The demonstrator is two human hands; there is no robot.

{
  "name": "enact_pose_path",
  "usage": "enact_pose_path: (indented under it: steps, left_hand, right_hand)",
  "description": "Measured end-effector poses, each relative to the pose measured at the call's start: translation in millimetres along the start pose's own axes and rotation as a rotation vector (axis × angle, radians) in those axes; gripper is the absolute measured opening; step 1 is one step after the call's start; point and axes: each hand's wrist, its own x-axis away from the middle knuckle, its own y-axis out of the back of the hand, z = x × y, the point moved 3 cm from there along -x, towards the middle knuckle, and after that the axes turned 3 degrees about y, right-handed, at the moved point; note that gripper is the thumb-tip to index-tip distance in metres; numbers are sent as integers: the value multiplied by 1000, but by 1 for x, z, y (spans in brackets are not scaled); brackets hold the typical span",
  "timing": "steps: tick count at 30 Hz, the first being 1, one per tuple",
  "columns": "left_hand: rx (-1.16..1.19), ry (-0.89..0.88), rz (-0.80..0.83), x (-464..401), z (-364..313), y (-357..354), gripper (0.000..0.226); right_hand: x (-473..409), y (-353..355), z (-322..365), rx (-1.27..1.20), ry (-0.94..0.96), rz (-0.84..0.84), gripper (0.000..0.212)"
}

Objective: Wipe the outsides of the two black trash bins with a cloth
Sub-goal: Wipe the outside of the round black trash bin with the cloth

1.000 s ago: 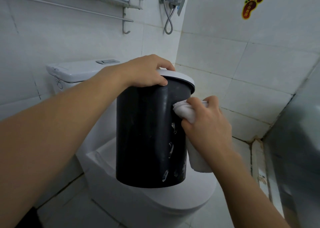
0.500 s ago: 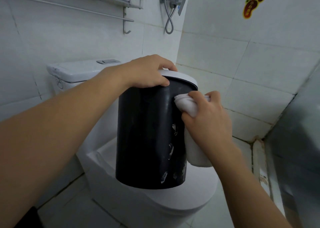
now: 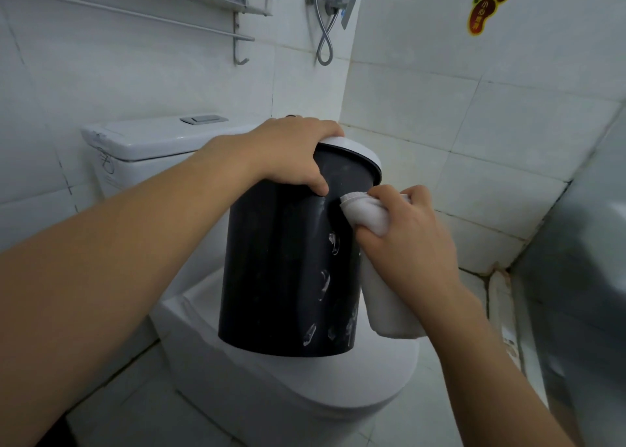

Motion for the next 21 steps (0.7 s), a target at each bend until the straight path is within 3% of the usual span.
enact_pose_path:
  steps: [8, 21]
  left_hand:
    - [132, 51, 9, 3, 5, 2, 85]
    - [162, 68, 13, 3, 13, 3, 84]
  right_hand:
    - [8, -14, 13, 84, 65, 31, 31]
    - [15, -13, 17, 187, 117, 64, 31]
